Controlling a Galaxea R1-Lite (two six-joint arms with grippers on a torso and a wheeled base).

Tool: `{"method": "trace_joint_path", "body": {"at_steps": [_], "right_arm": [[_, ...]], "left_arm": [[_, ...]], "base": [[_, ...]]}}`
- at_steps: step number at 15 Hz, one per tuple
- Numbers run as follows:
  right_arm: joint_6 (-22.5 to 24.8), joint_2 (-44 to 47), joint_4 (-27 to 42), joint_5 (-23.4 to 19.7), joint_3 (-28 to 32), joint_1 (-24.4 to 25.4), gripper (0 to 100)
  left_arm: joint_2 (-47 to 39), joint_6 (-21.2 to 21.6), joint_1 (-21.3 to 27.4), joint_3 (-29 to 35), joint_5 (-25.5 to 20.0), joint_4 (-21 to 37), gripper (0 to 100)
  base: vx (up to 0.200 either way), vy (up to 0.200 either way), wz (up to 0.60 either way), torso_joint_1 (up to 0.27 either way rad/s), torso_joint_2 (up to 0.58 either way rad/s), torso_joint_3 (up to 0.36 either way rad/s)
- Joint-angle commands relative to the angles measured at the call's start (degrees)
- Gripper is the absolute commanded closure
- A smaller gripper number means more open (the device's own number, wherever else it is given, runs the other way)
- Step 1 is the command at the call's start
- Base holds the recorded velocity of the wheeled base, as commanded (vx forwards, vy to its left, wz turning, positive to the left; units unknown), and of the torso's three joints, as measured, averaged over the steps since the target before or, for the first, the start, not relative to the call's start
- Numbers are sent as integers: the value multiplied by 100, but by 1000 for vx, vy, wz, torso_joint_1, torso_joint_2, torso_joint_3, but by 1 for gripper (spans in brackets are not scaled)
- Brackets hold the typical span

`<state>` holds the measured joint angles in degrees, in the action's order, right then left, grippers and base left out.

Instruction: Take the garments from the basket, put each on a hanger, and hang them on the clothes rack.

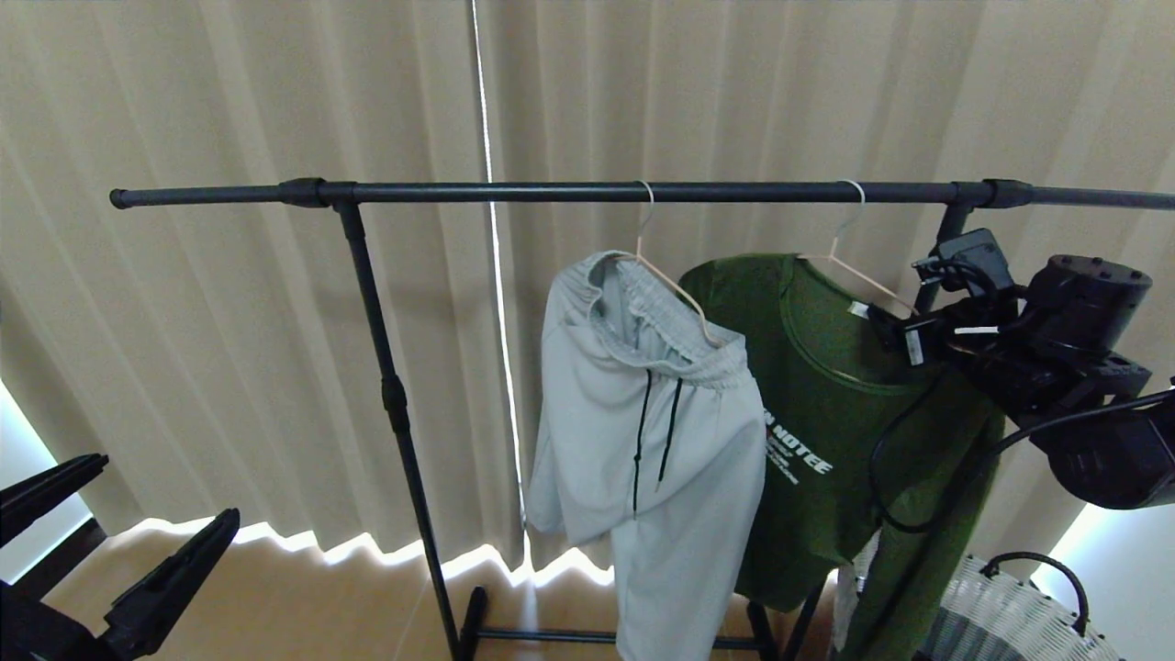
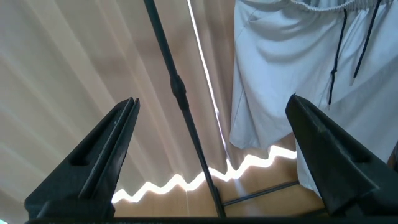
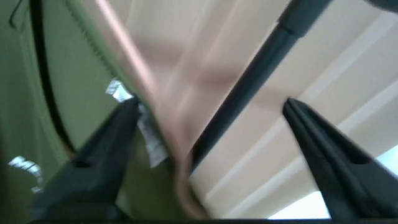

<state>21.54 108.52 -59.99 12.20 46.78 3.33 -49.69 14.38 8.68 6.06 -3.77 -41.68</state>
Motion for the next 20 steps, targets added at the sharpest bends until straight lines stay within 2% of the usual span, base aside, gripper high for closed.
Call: {"method": "trace_joint_path", "body": {"at_steps": [1, 7, 9, 12, 20], "right_arm": [[-229, 11, -347, -34, -301, 124, 0], [-748, -200, -610, -869, -520, 142, 0], [-801, -235, -1006, -1106, -591, 142, 0], [-792, -384, -1384, -1132, -775, 274, 0], [-783, -1061, -1322, -1168, -819, 599, 0]], "left_arm": [[-6, -15, -7, -43, 8, 2, 0], [3, -15, -7, -79, -10, 11, 0], [-6, -15, -7, -70, -10, 11, 0], [3, -15, -7, -79, -19, 11, 0], [-6, -23, -24, -43, 8, 11, 0]], "base": [[0, 0, 0, 0, 0, 0], [0, 0, 0, 0, 0, 0], [0, 0, 0, 0, 0, 0], [0, 0, 0, 0, 0, 0], [0, 0, 0, 0, 0, 0]]}}
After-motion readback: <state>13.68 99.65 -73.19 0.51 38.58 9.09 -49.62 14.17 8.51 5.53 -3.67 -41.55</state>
